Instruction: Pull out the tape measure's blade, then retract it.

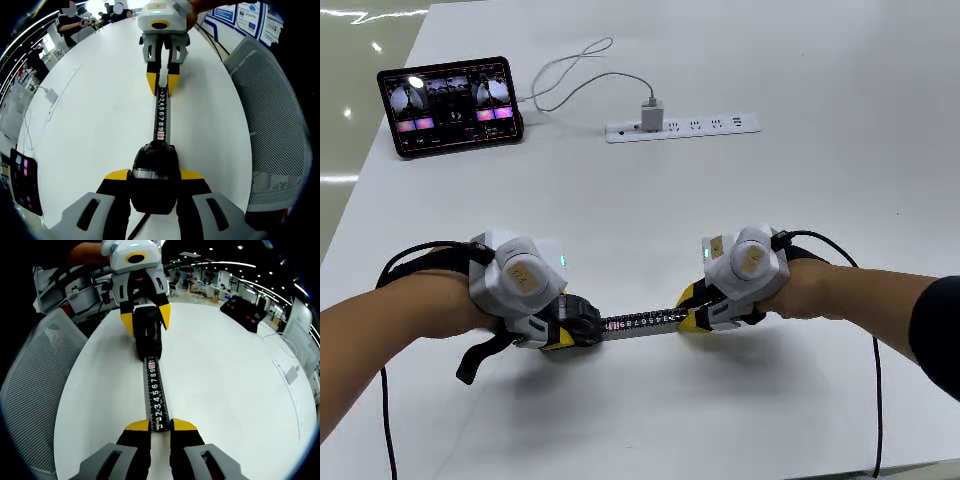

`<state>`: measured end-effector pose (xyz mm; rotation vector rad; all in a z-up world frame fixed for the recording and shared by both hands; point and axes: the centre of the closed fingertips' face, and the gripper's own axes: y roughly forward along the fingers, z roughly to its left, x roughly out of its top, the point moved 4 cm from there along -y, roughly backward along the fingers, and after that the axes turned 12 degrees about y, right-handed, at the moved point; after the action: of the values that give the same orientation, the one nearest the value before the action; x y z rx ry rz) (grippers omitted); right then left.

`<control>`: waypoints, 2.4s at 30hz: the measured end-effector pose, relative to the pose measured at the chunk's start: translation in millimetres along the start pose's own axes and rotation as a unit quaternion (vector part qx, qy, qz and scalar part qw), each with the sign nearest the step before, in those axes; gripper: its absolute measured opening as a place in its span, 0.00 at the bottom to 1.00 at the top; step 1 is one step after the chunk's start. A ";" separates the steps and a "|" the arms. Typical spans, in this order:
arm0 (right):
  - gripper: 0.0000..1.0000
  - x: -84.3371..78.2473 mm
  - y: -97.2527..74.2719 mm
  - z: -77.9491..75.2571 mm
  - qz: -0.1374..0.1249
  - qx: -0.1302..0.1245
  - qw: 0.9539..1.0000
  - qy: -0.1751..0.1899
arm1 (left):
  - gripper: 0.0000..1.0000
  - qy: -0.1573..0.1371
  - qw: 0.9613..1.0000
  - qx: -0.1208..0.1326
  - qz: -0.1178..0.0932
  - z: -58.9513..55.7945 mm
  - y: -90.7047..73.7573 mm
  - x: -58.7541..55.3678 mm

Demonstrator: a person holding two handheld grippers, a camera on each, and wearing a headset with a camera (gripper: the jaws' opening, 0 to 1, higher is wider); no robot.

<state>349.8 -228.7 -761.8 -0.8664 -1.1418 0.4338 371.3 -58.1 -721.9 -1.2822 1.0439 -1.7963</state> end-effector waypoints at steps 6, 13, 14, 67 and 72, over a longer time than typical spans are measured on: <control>0.10 -2.8 -1.7 -1.2 0.001 -0.002 1.000 0.002 | 0.29 0.000 1.000 0.000 0.000 0.0 -0.2 0.0; 0.10 -6.0 -4.5 -1.1 0.004 -0.002 1.000 0.003 | 0.29 0.000 1.000 0.000 0.000 -0.3 -0.5 0.1; 0.10 -6.5 -4.8 -1.4 0.004 -0.003 1.000 0.003 | 0.29 0.000 1.000 0.000 0.000 -0.2 -0.5 0.2; 0.09 -25.5 -21.8 -7.1 0.006 -0.010 1.000 0.018 | 0.29 0.001 1.000 0.002 -0.002 -0.4 -0.3 0.8; 0.09 -27.9 -24.1 -7.8 0.006 -0.011 1.000 0.020 | 0.29 0.001 1.000 0.002 -0.003 -0.2 0.0 0.6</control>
<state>343.3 -265.8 -761.0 -0.8974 -1.1063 0.4133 370.9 -58.5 -721.7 -1.2822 1.0378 -1.8030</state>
